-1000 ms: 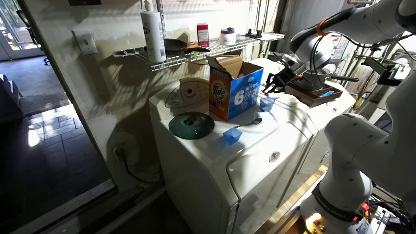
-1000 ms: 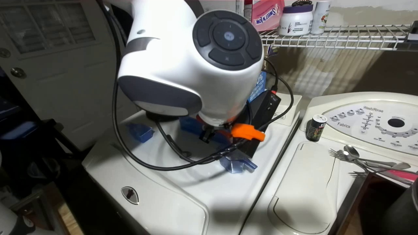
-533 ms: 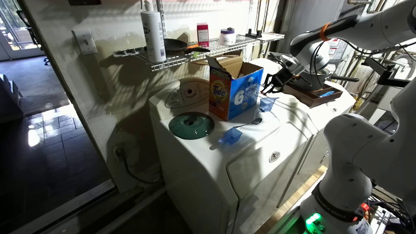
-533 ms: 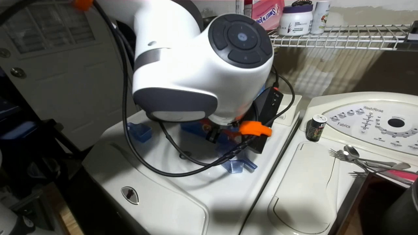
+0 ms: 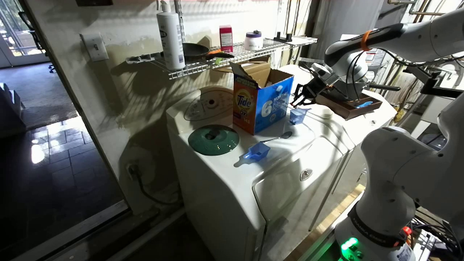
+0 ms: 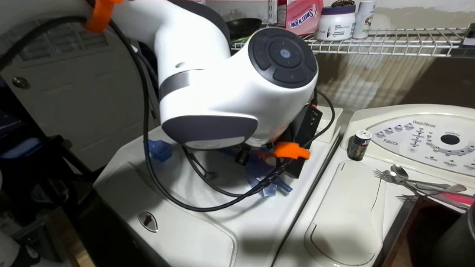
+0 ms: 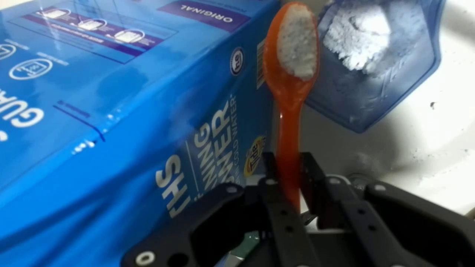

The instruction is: Pour the contents of the orange spoon into the blue cup on the right

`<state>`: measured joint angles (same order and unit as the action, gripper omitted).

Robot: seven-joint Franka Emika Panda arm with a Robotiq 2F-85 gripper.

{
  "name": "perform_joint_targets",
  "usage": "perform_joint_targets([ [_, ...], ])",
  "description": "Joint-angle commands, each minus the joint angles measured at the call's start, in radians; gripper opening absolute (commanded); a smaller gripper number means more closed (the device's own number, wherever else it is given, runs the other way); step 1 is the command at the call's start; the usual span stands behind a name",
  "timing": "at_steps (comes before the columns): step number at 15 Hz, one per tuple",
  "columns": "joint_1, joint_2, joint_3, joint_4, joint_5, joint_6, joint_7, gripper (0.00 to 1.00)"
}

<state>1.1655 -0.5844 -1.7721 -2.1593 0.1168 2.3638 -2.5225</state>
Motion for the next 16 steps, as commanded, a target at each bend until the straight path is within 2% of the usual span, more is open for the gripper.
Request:
perform_joint_targets([
  [1, -0.014, -0.046, 0.035, 0.011, -0.070, -0.008, 0.074, 0.05],
  [6, -0.028, -0.050, 0.063, 0.009, -0.077, -0.053, 0.130, 0.05],
  [16, -0.049, -0.079, 0.071, 0.019, -0.064, -0.112, 0.223, 0.05],
])
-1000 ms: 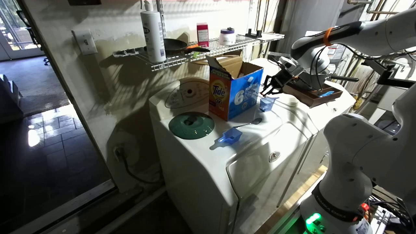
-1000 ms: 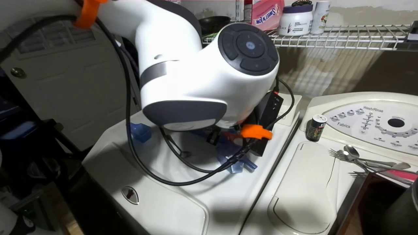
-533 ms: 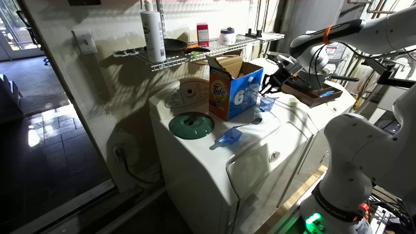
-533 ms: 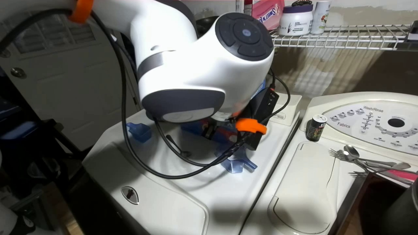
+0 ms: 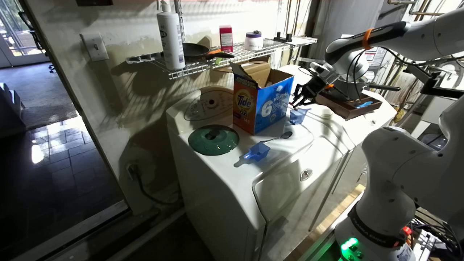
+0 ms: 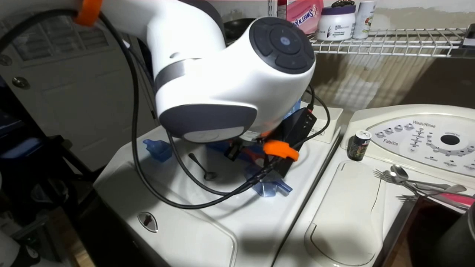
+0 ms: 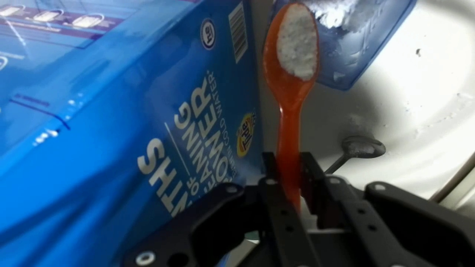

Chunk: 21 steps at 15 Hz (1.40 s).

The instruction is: Pour the contents of the orange spoon into the blue cup on the right

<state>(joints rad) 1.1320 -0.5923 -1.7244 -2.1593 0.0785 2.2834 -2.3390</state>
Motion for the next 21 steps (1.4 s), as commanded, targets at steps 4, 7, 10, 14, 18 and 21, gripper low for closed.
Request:
perform_joint_targets([
  [4, -0.025, -0.112, 0.030, 0.025, -0.015, -0.051, 0.060, 0.05],
  [7, -0.028, -0.139, 0.029, 0.027, -0.017, -0.050, 0.073, 0.05],
  [10, -0.030, -0.161, 0.029, 0.032, -0.019, -0.051, 0.086, 0.05],
  [14, -0.036, -0.188, 0.033, 0.040, -0.018, -0.056, 0.103, 0.05],
  [18, -0.046, -0.222, 0.041, 0.046, -0.012, -0.061, 0.109, 0.05],
  [21, -0.053, -0.248, 0.047, 0.050, -0.005, -0.076, 0.117, 0.05],
])
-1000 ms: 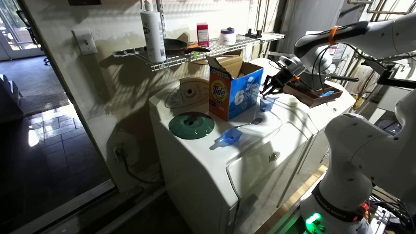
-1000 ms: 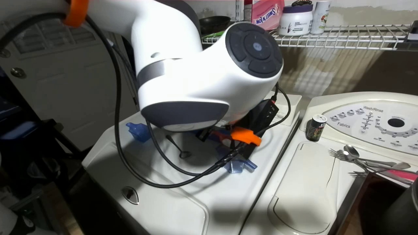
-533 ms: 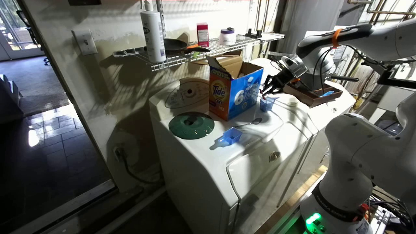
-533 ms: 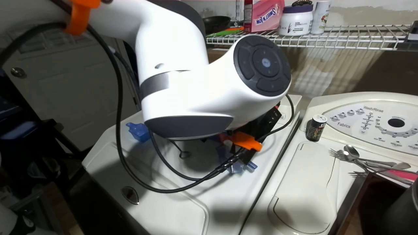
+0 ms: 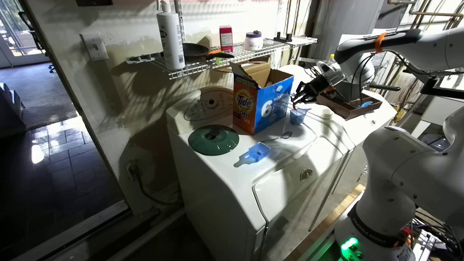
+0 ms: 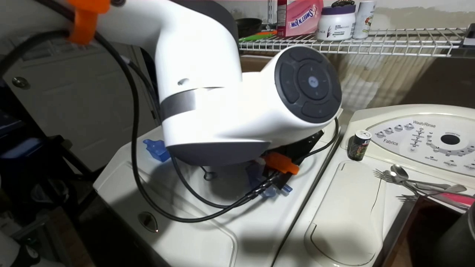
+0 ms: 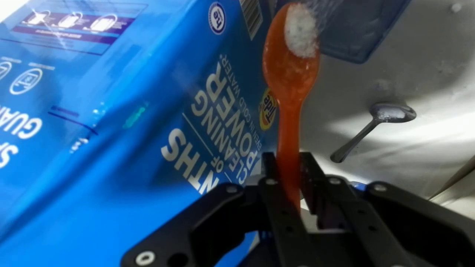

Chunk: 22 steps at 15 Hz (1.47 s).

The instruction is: Pour the contents of the orange spoon into the blue cup on the right

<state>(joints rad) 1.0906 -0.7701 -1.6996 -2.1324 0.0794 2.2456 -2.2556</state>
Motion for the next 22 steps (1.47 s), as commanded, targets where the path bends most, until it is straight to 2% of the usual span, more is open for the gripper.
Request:
perform_joint_targets([
  [1, -0.013, -0.080, 0.022, 0.024, -0.004, -0.041, 0.039, 0.05],
  [22, -0.035, -0.149, 0.050, 0.035, 0.002, -0.042, 0.090, 0.05],
])
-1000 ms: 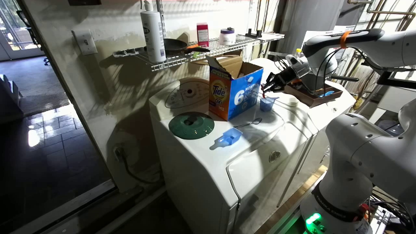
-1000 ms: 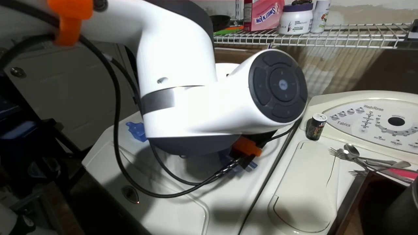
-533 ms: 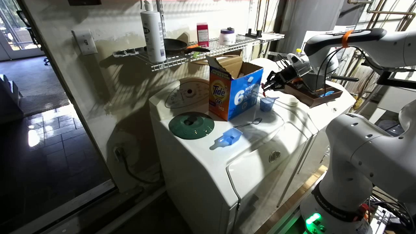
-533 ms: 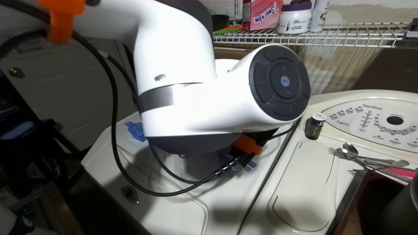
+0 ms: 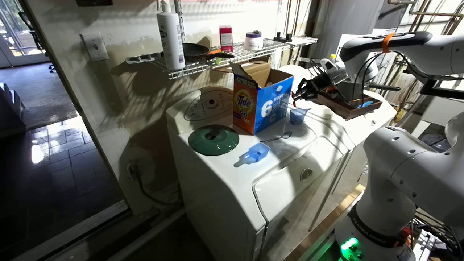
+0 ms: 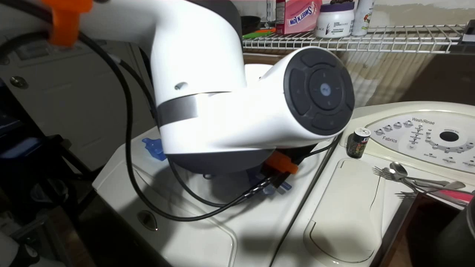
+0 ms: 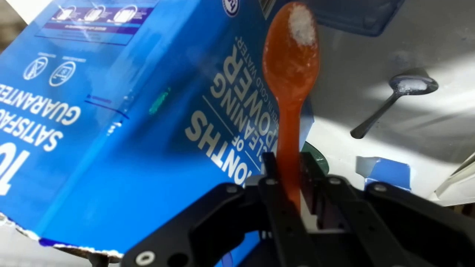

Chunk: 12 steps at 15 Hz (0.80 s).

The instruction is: Pour the contents of the orange spoon into the blue cup on the right

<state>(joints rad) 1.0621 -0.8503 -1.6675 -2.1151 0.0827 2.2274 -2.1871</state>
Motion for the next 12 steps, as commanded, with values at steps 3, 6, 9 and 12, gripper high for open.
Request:
perform_joint_targets([
  [3, -0.014, -0.083, 0.027, 0.016, 0.006, -0.018, 0.016, 0.05],
  [6, -0.016, -0.075, 0.031, 0.015, 0.001, -0.027, 0.028, 0.05],
  [9, -0.017, -0.055, 0.036, 0.009, -0.009, -0.031, 0.042, 0.05],
  [12, -0.017, -0.027, 0.044, -0.002, -0.023, -0.020, 0.063, 0.05],
])
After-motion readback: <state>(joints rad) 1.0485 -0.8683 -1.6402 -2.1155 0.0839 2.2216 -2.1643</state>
